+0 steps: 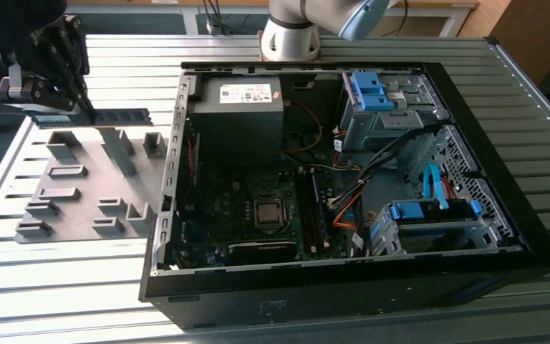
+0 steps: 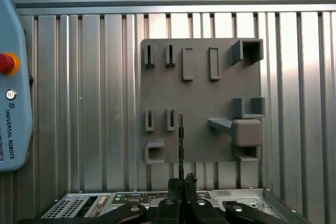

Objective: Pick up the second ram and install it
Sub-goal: 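Pick up the second ram and move it above second insertion slot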

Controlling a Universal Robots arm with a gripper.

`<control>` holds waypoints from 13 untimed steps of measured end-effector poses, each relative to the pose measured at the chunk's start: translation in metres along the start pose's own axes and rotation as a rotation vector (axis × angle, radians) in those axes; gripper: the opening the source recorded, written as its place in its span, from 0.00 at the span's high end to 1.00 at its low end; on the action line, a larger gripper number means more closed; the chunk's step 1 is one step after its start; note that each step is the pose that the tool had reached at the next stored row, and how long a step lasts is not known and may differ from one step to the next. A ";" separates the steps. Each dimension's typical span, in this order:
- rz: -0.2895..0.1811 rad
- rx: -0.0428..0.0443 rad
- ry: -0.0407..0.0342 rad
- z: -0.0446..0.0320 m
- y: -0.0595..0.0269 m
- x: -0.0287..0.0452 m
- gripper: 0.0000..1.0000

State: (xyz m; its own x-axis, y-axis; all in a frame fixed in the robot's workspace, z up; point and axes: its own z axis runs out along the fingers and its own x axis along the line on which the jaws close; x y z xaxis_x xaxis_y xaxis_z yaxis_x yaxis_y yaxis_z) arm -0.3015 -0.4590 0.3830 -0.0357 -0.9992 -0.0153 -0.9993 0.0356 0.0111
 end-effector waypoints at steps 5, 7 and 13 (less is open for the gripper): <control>0.000 0.0000 0.0000 0.0000 -0.0052 -0.0002 0.86; 0.000 0.0001 -0.0001 0.0000 -0.0073 -0.0003 0.86; 0.000 0.0001 -0.0001 -0.0001 -0.0136 -0.0005 0.86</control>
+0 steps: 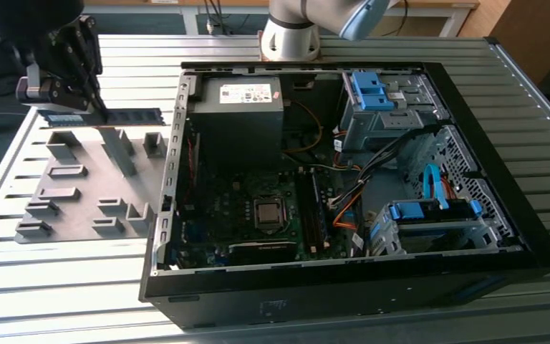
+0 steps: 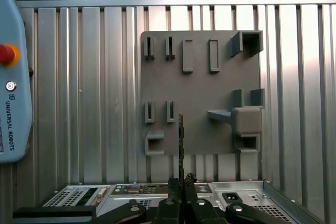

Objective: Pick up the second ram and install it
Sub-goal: 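Pick up the second ram and move it above second insertion slot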

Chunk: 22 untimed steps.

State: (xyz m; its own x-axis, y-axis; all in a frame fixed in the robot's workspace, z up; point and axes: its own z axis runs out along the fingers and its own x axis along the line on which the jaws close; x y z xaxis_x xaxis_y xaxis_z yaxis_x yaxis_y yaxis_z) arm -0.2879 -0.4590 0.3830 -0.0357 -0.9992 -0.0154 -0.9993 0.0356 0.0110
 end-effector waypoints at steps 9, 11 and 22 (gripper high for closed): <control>0.000 -0.0001 0.0001 -0.0001 -0.0085 -0.0003 0.86; 0.000 -0.0001 0.0001 -0.0002 -0.0104 -0.0004 0.86; 0.000 0.0000 0.0001 -0.0002 -0.0200 -0.0007 0.86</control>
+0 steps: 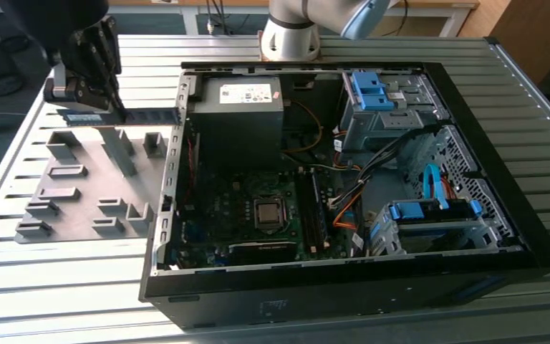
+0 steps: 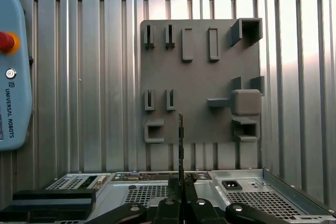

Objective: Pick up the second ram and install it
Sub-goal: 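Pick up the second ram and move it above second insertion slot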

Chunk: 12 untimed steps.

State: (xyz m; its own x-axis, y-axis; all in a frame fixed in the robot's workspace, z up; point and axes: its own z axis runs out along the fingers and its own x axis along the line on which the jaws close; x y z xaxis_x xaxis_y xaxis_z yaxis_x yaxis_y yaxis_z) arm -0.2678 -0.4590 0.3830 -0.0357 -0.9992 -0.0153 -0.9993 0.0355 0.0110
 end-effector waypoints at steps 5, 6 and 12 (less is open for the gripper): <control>0.000 -0.0001 -0.0001 0.0000 -0.0049 -0.0002 0.86; 0.000 0.0000 -0.0001 0.0000 -0.0059 -0.0002 0.86; 0.000 -0.0001 -0.0001 -0.0001 -0.0119 -0.0005 0.86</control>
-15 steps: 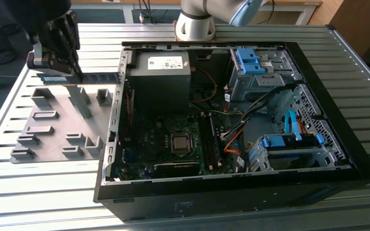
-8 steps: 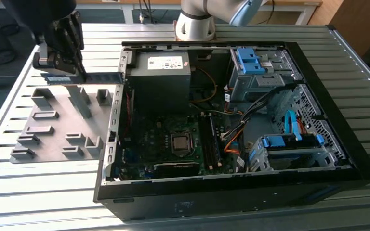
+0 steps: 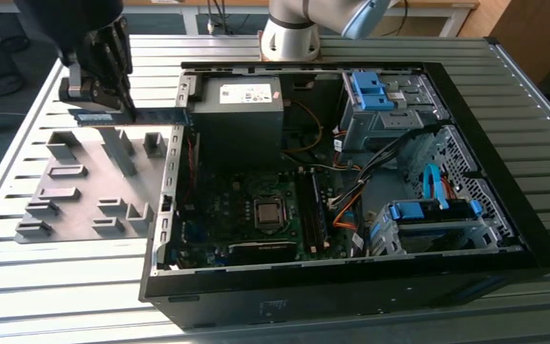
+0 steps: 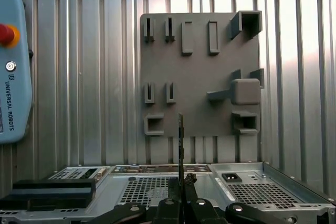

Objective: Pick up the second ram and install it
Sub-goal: 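Pick up the second ram and move it above second insertion slot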

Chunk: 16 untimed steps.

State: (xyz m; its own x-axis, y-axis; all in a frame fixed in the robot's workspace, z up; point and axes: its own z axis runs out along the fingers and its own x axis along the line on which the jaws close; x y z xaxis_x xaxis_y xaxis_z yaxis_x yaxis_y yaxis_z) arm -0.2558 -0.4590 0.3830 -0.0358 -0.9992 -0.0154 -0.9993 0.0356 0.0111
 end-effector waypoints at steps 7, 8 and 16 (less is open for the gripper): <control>0.000 0.0000 0.0001 -0.0001 -0.0063 -0.0002 0.86; 0.000 0.0000 0.0000 -0.0001 -0.0074 -0.0003 0.86; 0.000 0.0000 0.0000 -0.0002 -0.0155 -0.0005 0.86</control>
State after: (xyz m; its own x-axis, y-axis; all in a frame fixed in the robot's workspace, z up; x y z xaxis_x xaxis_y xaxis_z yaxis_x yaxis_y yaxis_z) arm -0.2404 -0.4590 0.3830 -0.0357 -0.9992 -0.0153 -0.9993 0.0356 0.0111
